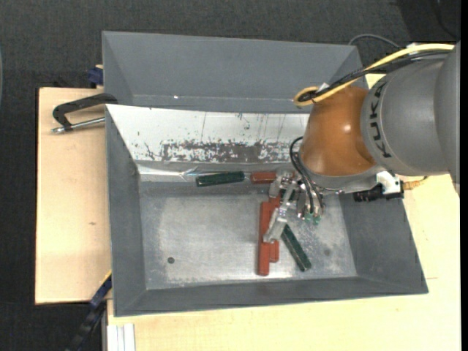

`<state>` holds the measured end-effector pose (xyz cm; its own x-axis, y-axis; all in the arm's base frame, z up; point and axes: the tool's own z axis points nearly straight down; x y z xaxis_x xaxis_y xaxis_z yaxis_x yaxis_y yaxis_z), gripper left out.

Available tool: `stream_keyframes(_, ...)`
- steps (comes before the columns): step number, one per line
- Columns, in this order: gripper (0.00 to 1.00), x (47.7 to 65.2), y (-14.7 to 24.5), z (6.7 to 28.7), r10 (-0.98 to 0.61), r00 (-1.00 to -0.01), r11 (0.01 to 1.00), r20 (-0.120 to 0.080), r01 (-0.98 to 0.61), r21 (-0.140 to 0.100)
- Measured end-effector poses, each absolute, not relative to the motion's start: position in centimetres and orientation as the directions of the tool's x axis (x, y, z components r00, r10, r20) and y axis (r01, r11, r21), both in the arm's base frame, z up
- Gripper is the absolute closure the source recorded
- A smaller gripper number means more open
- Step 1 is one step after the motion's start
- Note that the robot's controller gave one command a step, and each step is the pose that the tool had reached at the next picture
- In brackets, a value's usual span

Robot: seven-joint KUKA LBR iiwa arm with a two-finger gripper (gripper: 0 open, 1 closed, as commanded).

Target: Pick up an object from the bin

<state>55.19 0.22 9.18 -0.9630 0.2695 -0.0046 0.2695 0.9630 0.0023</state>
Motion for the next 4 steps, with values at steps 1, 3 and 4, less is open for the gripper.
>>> stream_keyframes(1,0.00,55.2,0.2,9.2,0.269,-0.963,0.963,-0.005,0.269,0.002)
stream_keyframes(3,0.00,53.7,-1.6,9.7,0.292,-0.956,0.956,-0.001,0.292,0.002)
stream_keyframes(4,0.00,53.4,-0.4,9.3,0.387,-0.922,0.922,0.000,0.387,0.000)
